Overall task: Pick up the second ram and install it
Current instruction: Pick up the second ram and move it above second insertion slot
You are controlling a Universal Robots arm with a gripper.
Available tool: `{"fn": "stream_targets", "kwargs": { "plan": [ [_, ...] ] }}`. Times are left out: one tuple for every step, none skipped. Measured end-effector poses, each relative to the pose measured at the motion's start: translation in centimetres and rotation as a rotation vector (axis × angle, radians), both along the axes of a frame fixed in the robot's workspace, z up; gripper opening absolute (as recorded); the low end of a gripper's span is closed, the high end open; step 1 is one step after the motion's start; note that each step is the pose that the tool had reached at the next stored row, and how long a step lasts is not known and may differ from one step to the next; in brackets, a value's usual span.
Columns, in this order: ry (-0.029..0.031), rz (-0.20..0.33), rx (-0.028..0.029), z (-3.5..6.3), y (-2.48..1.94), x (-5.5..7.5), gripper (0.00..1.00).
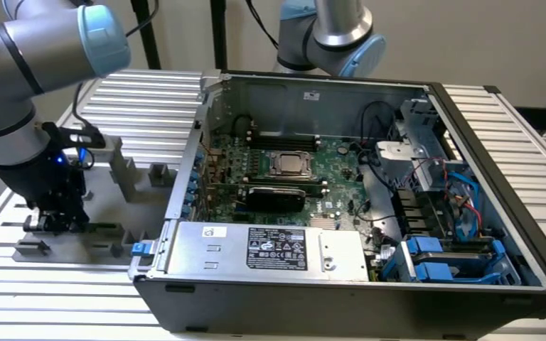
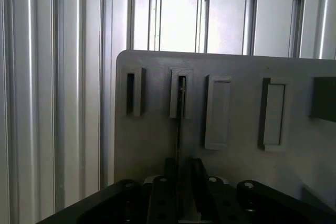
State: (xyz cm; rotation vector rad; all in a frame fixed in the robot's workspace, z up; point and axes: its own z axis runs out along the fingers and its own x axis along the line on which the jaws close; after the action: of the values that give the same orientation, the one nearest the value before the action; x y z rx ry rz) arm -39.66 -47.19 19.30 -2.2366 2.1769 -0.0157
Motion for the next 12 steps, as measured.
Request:
{"fn": "stream_targets", "kwargs": {
  "plan": [
    [0.0001,0.000,-0.0001,-0.04,0.00,0.00,0.27],
    [0.0001,0.000,-0.0001,-0.06,0.00,0.00,0.27],
    [0.0003,0.000,-0.0003,-0.07,0.00,0.00,0.27],
    [0.0003,0.000,-0.0002,-0.07,0.00,0.00,0.25],
    [0.0003,0.000,-0.0001,-0.08,0.00,0.00,0.25],
    [0.0001,0.000,0.0000,-0.09,0.00,0.00,0.17],
    [0.0001,0.000,0.0000,-0.09,0.00,0.00,0.17],
    [0.0001,0.000,-0.0001,-0.09,0.00,0.00,0.17],
    [0.0000,0.000,-0.0001,-0.09,0.00,0.00,0.17],
    [0.0000,0.000,0.0000,-0.09,0.00,0.00,0.15],
    [0.0000,0.000,0.0000,-0.09,0.00,0.00,0.14],
    [-0.0001,0.000,0.0001,-0.09,0.00,0.00,0.14]
  ]
}}
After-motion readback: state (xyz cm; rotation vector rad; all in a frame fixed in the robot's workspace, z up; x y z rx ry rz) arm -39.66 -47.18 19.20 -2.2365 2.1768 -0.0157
